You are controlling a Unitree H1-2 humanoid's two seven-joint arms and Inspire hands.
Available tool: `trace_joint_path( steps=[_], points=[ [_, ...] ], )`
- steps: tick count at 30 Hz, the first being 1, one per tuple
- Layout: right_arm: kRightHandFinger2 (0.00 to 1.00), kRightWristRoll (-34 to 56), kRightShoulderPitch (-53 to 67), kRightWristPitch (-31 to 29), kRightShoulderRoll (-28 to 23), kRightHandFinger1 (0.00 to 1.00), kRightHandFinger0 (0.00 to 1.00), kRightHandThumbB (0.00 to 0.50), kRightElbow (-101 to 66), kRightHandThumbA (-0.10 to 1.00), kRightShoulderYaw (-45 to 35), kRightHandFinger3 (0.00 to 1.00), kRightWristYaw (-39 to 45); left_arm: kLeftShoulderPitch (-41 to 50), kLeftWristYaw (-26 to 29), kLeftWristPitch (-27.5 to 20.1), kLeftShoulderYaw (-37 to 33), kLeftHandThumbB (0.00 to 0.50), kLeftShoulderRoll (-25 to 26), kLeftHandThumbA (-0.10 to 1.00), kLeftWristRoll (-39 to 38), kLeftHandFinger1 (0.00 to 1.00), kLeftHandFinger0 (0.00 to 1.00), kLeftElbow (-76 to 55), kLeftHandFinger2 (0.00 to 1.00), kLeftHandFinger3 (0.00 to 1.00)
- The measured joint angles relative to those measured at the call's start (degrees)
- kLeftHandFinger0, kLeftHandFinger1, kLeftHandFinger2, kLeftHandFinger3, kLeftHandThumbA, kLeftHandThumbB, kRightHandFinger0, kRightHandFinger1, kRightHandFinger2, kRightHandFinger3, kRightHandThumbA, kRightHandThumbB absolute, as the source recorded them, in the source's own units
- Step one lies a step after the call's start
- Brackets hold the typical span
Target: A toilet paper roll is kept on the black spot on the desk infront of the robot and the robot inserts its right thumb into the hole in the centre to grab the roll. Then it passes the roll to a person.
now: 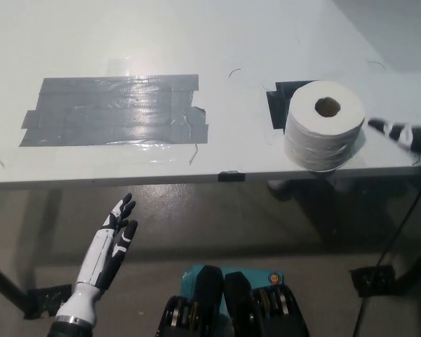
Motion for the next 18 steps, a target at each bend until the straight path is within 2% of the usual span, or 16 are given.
trace_joint_path(
  steps=[2, 3, 5, 8, 10, 11, 12, 13, 14, 18],
  points=[
    [1.00, 0.16, -4.58, 2.28, -1.80, 1.00, 1.00, 0.415, 5.40, 1.00, 1.11, 1.00, 2.23, 0.00, 0.00, 0.01, 0.00, 0.130, 0.00, 1.00, 0.02, 1.00, 1.00, 0.00, 1.00, 1.00],
    [1.00, 0.19, -5.41, 2.70, -2.27, 1.00, 1.00, 0.457, 6.88, 1.00, 1.49, 1.00, 2.67, 0.00, 0.00, 0.01, 0.00, 0.131, 0.00, 1.00, 0.02, 1.00, 1.00, 0.00, 1.00, 1.00],
    [1.00, 0.45, -10.68, 4.90, -3.72, 1.00, 1.00, 0.465, 13.90, 1.00, 3.20, 1.00, 5.56, -0.01, 0.00, 0.04, -0.01, 0.115, 0.00, 1.00, 0.05, 1.00, 1.00, 0.00, 1.00, 1.00],
    [1.00, 0.48, -16.45, 6.96, -4.41, 1.00, 1.00, 0.436, 22.15, 1.00, 5.88, 1.00, 8.68, -0.02, 0.01, 0.08, 0.00, 0.115, 0.00, 1.00, 0.08, 1.00, 1.00, 0.01, 1.00, 1.00],
    [1.00, 0.42, -20.24, 8.00, -4.43, 1.00, 1.00, 0.382, 28.08, 1.00, 8.16, 1.00, 11.13, -0.02, 0.01, 0.10, -0.02, 0.106, -0.01, 1.00, 0.10, 1.00, 1.00, 0.00, 1.00, 1.00],
    [1.00, 0.35, -22.04, 8.35, -4.41, 1.00, 1.00, 0.376, 31.08, 1.00, 9.46, 1.00, 12.41, -0.03, 0.01, 0.11, -0.02, 0.105, -0.01, 1.00, 0.11, 1.00, 1.00, 0.00, 1.00, 1.00],
    [1.00, 0.21, -24.02, 8.63, -4.33, 1.00, 1.00, 0.334, 34.56, 1.00, 10.93, 1.00, 13.78, -0.03, 0.01, 0.12, -0.03, 0.104, -0.01, 1.00, 0.12, 1.00, 1.00, 0.00, 1.00, 1.00],
    [1.00, 0.07, -25.73, 8.79, -4.24, 1.00, 1.00, 0.319, 37.66, 1.00, 12.29, 1.00, 15.07, -0.03, 0.01, 0.13, -0.02, 0.106, -0.01, 1.00, 0.13, 1.00, 1.00, 0.01, 1.00, 1.00],
    [1.00, -0.04, -27.17, 8.82, -4.08, 1.00, 1.00, 0.344, 40.40, 1.00, 13.44, 1.00, 16.15, -0.03, 0.01, 0.14, -0.03, 0.105, -0.01, 1.00, 0.14, 1.00, 1.00, 0.01, 1.00, 1.00],
    [1.00, -0.46, -33.46, 8.97, -3.04, 1.00, 1.00, 0.383, 52.16, 1.00, 18.59, 1.00, 21.03, -0.03, 0.00, 0.16, -0.04, 0.115, -0.02, 1.00, 0.18, 1.00, 1.00, 0.00, 1.00, 1.00]
  ],
)
